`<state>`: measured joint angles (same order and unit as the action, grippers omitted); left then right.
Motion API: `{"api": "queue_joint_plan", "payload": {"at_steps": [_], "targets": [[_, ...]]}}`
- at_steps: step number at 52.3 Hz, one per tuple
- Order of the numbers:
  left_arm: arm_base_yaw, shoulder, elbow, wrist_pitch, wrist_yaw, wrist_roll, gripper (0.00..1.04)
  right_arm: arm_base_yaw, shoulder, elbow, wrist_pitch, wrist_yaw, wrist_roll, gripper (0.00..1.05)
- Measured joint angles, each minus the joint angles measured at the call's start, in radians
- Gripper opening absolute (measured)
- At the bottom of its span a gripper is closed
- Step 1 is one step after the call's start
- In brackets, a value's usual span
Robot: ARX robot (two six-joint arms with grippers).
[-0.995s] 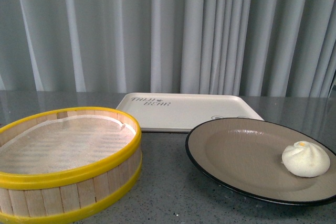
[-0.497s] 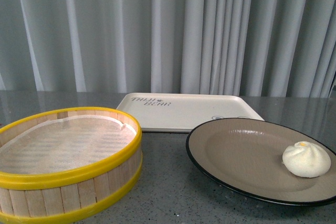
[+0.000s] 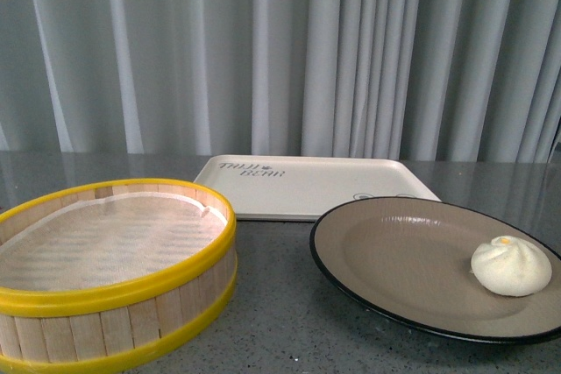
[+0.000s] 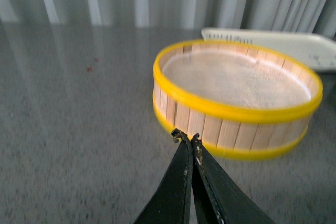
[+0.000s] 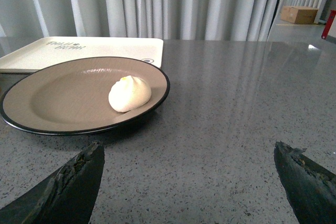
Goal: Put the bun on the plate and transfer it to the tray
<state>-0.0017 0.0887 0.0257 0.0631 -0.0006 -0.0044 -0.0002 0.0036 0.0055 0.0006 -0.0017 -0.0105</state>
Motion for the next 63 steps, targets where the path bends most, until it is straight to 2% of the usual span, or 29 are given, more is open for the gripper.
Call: {"api": "queue_joint_plan", "payload": {"at_steps": [3,16,24,36,39,63], "targets": [[0.0,-0.061,0.0,-0.055,0.0,0.0,0.04,0.0,0.0,0.0,0.0,0.0,0.0,0.96],[0.0,-0.085,0.0,-0.063,0.0,0.0,0.06,0.0,0.0,0.0,0.0,0.0,0.0,0.96],[0.0,-0.085,0.0,-0.063,0.0,0.0,0.33,0.0,0.0,0.0,0.0,0.0,0.0,0.96],[0.0,-0.085,0.0,-0.063,0.0,0.0,0.88,0.0,0.0,0.0,0.0,0.0,0.0,0.96],[0.0,-0.085,0.0,-0.063,0.0,0.0,0.99,0.0,0.0,0.0,0.0,0.0,0.0,0.96],[0.0,-0.085,0.0,-0.063,0.0,0.0,0.98,0.0,0.0,0.0,0.0,0.0,0.0,0.96]]}}
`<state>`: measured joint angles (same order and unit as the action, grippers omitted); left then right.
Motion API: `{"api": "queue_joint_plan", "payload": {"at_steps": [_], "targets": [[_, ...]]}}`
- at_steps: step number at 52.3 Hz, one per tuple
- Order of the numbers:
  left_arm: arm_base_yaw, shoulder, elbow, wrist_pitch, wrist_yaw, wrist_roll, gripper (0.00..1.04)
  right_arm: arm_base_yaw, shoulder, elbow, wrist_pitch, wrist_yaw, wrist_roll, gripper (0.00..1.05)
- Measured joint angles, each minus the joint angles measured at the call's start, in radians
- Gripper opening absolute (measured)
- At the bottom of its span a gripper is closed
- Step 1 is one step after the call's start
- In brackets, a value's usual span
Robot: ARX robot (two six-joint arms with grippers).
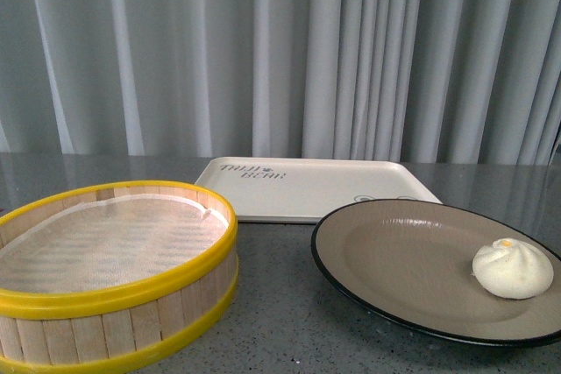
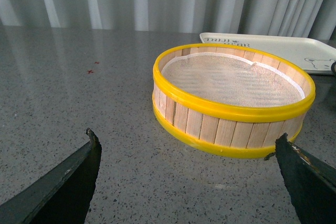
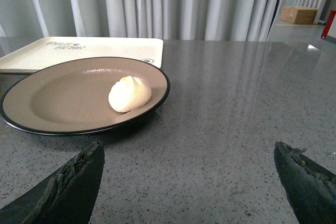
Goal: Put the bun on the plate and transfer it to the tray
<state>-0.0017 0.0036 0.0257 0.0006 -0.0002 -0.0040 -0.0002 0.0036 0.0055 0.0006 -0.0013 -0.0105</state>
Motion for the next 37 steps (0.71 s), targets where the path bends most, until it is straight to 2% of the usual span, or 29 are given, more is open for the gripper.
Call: {"api": "queue_joint_plan", "payload": {"at_steps": [2,3,4,5,7,10,17,24,30,37], "targets": [[0.0,0.0,0.0,0.0,0.0,0.0,0.98,0.027,0.025,0.019,-0.053,0.082,0.045,0.96],[0.0,0.0,0.0,0.0,0.0,0.0,0.98,0.075,0.076,0.055,-0.119,0.197,0.076,0.96],[0.0,0.0,0.0,0.0,0.0,0.0,0.98,0.111,0.119,0.076,-0.143,0.258,0.08,0.96],[0.0,0.0,0.0,0.0,-0.003,0.0,0.98,0.16,0.18,0.102,-0.153,0.362,0.067,0.96],[0.0,0.0,0.0,0.0,-0.001,0.0,0.98,0.205,0.253,0.137,-0.156,0.412,0.026,0.96],[0.0,0.0,0.0,0.0,0.0,0.0,0.98,0.246,0.338,0.201,-0.185,0.364,-0.119,0.96],[0.0,0.0,0.0,0.0,0.0,0.0,0.98,0.236,0.422,0.28,-0.178,0.273,-0.502,0.96],[0.0,0.0,0.0,0.0,0.0,0.0,0.98,0.247,0.517,0.365,-0.29,0.198,-0.907,0.96],[0.0,0.0,0.0,0.0,0.0,0.0,0.98,0.261,0.591,0.4,-0.304,0.165,-1.081,0.96],[0.0,0.0,0.0,0.0,0.0,0.0,0.98,0.266,0.728,0.405,-0.169,0.083,-1.245,0.96]]}}
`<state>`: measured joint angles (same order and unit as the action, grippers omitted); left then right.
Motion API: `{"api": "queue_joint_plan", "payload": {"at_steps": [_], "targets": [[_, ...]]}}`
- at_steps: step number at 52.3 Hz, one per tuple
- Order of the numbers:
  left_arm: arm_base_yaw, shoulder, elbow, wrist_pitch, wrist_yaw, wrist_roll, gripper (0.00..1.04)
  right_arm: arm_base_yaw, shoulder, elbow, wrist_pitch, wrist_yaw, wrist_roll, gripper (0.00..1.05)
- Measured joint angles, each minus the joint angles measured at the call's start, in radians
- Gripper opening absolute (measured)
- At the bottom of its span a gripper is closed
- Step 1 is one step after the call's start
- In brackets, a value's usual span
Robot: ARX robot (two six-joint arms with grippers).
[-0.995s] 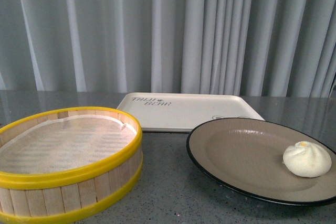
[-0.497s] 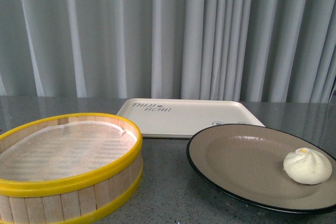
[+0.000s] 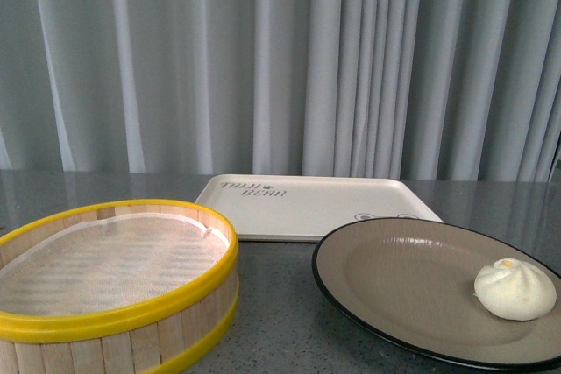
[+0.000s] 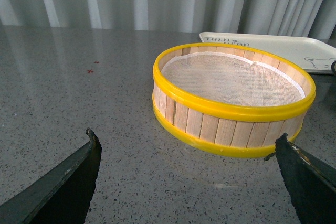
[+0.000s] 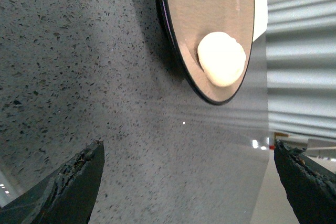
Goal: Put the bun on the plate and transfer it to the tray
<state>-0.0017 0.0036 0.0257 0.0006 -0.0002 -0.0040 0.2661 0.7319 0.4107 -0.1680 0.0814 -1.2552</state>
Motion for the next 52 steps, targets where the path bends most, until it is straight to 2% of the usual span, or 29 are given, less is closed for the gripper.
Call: {"api": "queue_joint_plan", "payload": {"at_steps": [8,26,52], "targets": [[0.0,0.0,0.0,0.0,0.0,0.0,0.98,-0.01,0.123,0.006,0.108,-0.081,-0.064,0.96],[0.0,0.0,0.0,0.0,0.0,0.0,0.98,-0.061,0.388,0.064,0.302,-0.131,-0.209,0.96],[0.0,0.0,0.0,0.0,0.0,0.0,0.98,-0.054,0.61,0.138,0.476,-0.195,-0.224,0.96]]}}
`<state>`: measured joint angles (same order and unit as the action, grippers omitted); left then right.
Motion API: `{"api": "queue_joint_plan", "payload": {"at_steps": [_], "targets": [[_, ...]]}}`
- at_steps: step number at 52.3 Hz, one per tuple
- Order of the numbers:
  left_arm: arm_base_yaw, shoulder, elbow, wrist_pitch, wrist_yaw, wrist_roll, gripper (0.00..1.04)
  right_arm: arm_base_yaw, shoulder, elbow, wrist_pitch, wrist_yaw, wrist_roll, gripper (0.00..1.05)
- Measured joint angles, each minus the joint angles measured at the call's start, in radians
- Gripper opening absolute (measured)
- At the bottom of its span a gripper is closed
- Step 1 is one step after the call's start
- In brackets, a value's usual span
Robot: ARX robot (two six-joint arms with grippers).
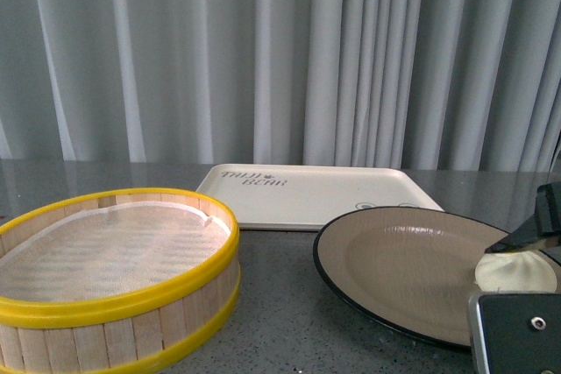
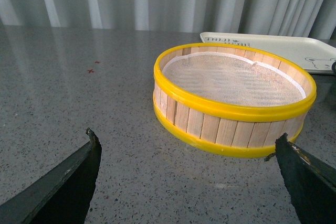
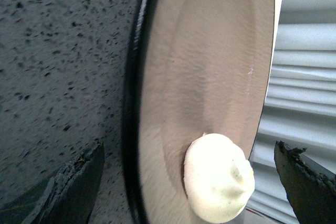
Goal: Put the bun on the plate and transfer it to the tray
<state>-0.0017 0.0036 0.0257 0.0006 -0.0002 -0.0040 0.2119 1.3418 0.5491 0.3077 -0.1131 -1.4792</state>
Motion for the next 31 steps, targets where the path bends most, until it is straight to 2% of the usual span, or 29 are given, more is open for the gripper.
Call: {"api": "queue_joint_plan", "payload": {"at_steps": [14,19,24,31], "targets": [[0.0,0.0,0.0,0.0,0.0,0.0,0.98,0.026,0.094,0.056,0.08,-0.008,0.061,0.94],[0.0,0.0,0.0,0.0,0.0,0.0,0.98,0.048,0.104,0.058,0.08,-0.017,0.09,0.79],[0.0,0.0,0.0,0.0,0.0,0.0,0.98,0.079,0.111,0.053,0.098,-0.016,0.104,0.56],[0.0,0.0,0.0,0.0,0.0,0.0,0.98,0.095,0.112,0.034,0.097,-0.007,0.106,0.37]]}}
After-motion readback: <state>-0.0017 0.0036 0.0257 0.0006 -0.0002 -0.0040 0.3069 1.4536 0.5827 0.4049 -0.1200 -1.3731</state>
